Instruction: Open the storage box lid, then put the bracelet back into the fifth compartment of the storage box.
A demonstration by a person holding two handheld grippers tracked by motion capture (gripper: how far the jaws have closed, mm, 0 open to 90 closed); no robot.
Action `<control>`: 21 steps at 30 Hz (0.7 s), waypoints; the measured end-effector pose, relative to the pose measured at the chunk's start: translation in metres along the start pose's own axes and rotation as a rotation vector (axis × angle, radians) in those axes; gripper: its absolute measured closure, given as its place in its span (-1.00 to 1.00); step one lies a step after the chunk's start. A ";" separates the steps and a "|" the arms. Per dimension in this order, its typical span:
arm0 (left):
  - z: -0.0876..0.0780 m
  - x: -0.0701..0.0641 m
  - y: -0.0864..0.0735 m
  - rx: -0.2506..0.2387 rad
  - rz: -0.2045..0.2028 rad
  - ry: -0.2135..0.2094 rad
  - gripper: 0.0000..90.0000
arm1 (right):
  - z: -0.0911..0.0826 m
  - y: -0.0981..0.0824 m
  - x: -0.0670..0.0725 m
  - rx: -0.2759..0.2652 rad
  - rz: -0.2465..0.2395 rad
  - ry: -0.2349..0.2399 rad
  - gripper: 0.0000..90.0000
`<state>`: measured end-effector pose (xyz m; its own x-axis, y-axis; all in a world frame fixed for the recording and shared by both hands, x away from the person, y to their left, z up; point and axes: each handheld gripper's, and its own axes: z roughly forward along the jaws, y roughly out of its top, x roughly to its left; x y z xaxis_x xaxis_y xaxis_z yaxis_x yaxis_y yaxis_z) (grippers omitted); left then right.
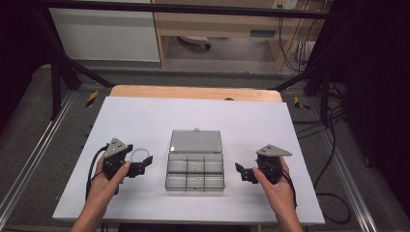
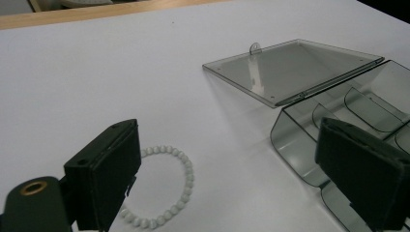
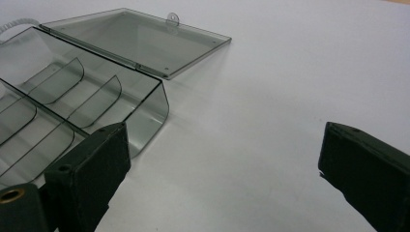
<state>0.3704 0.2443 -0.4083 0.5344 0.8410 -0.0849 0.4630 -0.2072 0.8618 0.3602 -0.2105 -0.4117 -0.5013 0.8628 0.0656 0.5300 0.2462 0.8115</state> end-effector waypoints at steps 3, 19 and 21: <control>0.000 0.000 0.000 0.006 0.006 0.002 -0.80 | -0.005 -0.007 -0.003 -0.006 0.004 -0.008 -0.87; -0.004 0.018 -0.004 0.046 0.004 0.070 -0.80 | -0.021 -0.038 -0.016 0.007 0.047 -0.063 -0.89; -0.004 0.021 -0.005 0.046 -0.003 0.073 -0.80 | -0.019 -0.038 -0.017 0.019 0.050 -0.062 -0.89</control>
<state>0.3765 0.2655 -0.4121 0.4804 0.8757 -0.0494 0.4977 -0.2258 0.8375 0.3356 -0.2430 -0.4331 -0.4314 0.8995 0.0692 0.5660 0.2102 0.7971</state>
